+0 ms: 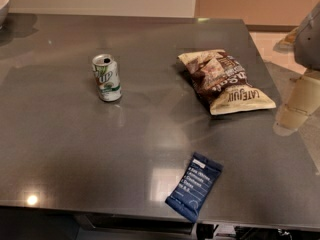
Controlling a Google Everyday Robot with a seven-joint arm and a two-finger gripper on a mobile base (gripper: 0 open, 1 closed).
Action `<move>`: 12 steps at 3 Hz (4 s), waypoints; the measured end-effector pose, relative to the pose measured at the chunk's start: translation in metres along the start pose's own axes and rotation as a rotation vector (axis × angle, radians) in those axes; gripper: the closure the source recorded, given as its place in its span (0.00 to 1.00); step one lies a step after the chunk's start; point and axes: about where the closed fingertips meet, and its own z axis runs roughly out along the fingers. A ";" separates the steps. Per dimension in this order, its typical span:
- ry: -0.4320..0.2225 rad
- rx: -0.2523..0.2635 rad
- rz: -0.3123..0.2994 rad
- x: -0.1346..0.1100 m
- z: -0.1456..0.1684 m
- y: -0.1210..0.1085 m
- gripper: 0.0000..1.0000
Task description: Move brown chip bag near rxbar blueberry
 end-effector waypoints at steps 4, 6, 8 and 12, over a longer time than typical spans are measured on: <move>-0.040 0.053 0.087 0.020 0.066 -0.092 0.00; -0.078 0.007 0.129 0.037 0.123 -0.130 0.00; -0.109 -0.085 0.174 0.033 0.157 -0.125 0.06; -0.165 -0.186 0.128 0.013 0.143 -0.100 0.93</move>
Offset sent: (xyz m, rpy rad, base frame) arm 0.0684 -0.0130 -0.0225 0.0323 -0.0276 -0.0299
